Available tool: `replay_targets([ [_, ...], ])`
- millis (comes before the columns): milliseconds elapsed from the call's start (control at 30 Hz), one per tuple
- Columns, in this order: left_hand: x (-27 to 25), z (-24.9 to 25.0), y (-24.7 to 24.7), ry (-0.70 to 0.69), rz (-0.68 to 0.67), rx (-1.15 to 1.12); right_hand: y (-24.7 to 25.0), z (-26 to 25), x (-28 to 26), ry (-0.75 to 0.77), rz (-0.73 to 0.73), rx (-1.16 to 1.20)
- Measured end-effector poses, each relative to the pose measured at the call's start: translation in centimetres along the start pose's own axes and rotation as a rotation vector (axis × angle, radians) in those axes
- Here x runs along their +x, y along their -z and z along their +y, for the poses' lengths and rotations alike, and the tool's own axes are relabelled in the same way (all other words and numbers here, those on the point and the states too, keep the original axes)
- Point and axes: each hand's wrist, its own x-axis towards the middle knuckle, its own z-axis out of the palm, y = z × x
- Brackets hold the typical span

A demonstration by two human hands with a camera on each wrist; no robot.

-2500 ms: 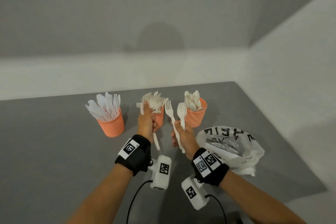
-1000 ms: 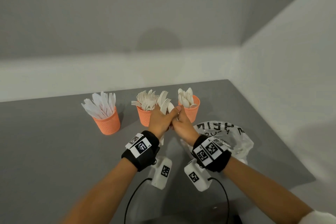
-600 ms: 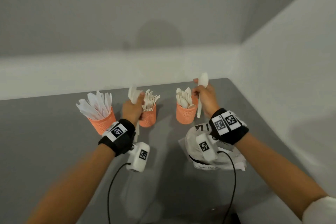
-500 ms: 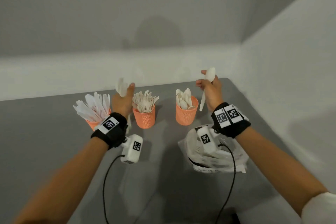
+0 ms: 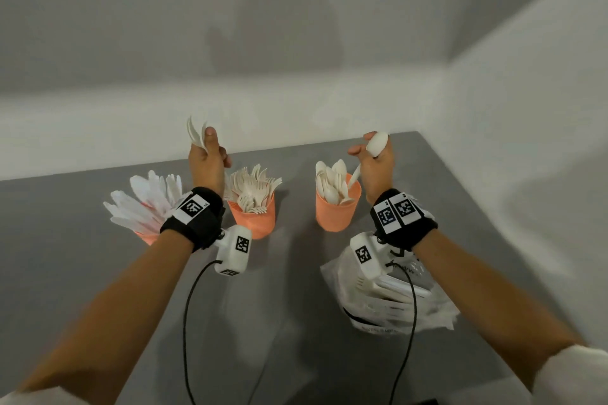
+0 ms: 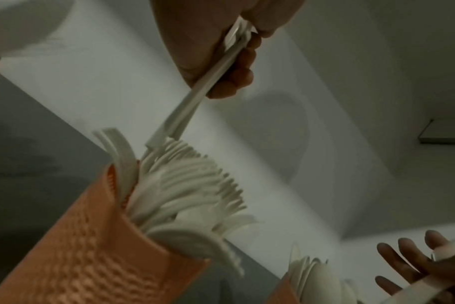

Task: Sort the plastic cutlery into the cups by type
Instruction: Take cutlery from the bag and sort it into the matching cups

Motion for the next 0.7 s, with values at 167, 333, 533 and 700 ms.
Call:
replay_targets([
  [167, -0.6, -1.9, -0.6, 0.045, -0.013, 0.08, -0.3, 1.3, -0.3, -0.079, -0.026, -0.042],
  [333, -1.6, -4.1, -0.4, -0.016, -0.024, 0.269, -0.4, 2.8, -0.4, -0.176, -0.059, -0.085],
  [533, -1.0, -4.7, 0.2, -0.166, -0.08, 0.477, -0.4, 2.9, -0.6, -0.118, -0.093, -0.183],
  [700, -1.5, -3.6, 0.0, -0.234, -0.134, 0.55, -0.9, 3.3, -0.1, -0.022, -0.089, -0.351],
])
